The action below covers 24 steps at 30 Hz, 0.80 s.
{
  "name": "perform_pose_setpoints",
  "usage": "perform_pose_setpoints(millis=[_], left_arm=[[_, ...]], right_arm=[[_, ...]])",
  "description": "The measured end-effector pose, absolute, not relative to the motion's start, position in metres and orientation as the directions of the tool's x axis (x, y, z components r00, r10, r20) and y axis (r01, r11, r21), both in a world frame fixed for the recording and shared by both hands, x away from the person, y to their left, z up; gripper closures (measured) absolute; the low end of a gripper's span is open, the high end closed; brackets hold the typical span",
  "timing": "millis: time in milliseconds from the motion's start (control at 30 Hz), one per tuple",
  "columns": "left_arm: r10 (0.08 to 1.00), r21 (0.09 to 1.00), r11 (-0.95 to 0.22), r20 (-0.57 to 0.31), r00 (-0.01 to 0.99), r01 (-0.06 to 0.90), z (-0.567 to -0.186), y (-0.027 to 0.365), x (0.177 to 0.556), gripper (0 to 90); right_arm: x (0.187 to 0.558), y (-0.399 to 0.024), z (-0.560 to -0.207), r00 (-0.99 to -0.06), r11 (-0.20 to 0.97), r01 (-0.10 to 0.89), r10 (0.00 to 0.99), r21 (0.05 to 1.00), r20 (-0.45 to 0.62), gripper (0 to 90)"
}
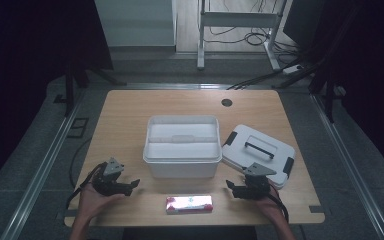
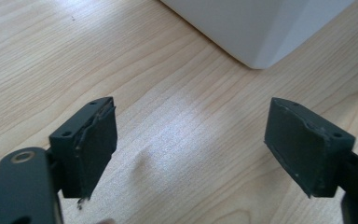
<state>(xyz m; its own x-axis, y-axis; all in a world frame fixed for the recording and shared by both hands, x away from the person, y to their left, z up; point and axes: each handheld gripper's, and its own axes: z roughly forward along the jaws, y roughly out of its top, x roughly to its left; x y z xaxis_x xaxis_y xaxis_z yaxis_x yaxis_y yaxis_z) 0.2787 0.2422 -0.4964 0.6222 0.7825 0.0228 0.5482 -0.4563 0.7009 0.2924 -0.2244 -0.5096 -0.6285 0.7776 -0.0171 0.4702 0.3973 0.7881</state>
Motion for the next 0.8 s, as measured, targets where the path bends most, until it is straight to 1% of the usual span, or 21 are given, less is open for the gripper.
perform_pose_setpoints(millis=[33,67,100,167,233,267,333,400,467,533,567,600,700,733,800], left_arm=[[0.782,0.705,-0.456,0.026,0.623,0.543,-0.497,0.242,0.279,16.7],[0.783,0.711,-0.454,0.032,0.621,0.537,-0.497,0.241,0.279,19.7],[0.789,0.717,-0.444,0.029,0.614,0.537,-0.497,0.241,0.28,19.7],[0.794,0.716,-0.435,0.018,0.608,0.546,-0.496,0.242,0.281,23.5],[0.802,0.712,-0.437,0.032,0.596,0.549,-0.495,0.244,0.279,27.5],[0.799,0.708,-0.439,0.027,0.6,0.553,-0.494,0.245,0.279,27.2],[0.781,0.699,-0.445,-0.004,0.625,0.56,-0.492,0.247,0.279,26.0],[0.76,0.692,-0.462,-0.012,0.649,0.554,-0.491,0.247,0.279,26.1],[0.741,0.677,-0.498,0.009,0.671,0.541,-0.488,0.248,0.28,26.5],[0.717,0.678,-0.516,0.008,0.697,0.523,-0.483,0.25,0.282,27.1],[0.685,0.678,-0.535,-0.001,0.728,0.504,-0.477,0.255,0.283,32.2],[0.685,0.678,-0.535,-0.001,0.728,0.504,-0.477,0.255,0.283,36.0],[0.637,0.682,-0.563,-0.002,0.771,0.467,-0.465,0.266,0.288,37.2],[0.618,0.705,-0.547,-0.023,0.786,0.45,-0.455,0.274,0.293,37.7],[0.613,0.714,-0.542,-0.024,0.79,0.443,-0.45,0.277,0.296,37.6]], right_arm=[[0.293,-0.225,-0.51,-0.63,0.401,0.469,0.776,0.787,-0.02,18.5],[0.293,-0.225,-0.511,-0.63,0.406,0.467,0.776,0.785,-0.027,18.6],[0.293,-0.225,-0.511,-0.63,0.406,0.467,0.776,0.785,-0.027,18.6],[0.293,-0.225,-0.511,-0.631,0.419,0.466,0.775,0.779,-0.04,18.7],[0.293,-0.226,-0.511,-0.627,0.421,0.463,0.778,0.78,-0.048,18.9],[0.293,-0.227,-0.512,-0.621,0.412,0.467,0.783,0.782,-0.042,19.1],[0.293,-0.227,-0.512,-0.62,0.412,0.472,0.783,0.779,-0.039,19.0],[0.291,-0.229,-0.514,-0.617,0.418,0.479,0.786,0.772,-0.042,19.0],[0.291,-0.231,-0.514,-0.612,0.414,0.483,0.79,0.771,-0.04,19.6],[0.291,-0.232,-0.513,-0.606,0.402,0.486,0.795,0.776,-0.032,20.4],[0.291,-0.233,-0.514,-0.606,0.402,0.486,0.794,0.776,-0.032,20.7],[0.291,-0.233,-0.514,-0.606,0.402,0.486,0.794,0.776,-0.032,20.7],[0.29,-0.232,-0.515,-0.605,0.407,0.488,0.795,0.772,-0.036,20.6],[0.289,-0.232,-0.515,-0.608,0.413,0.484,0.793,0.771,-0.042,20.6],[0.289,-0.232,-0.515,-0.61,0.413,0.484,0.792,0.772,-0.041,20.6]])
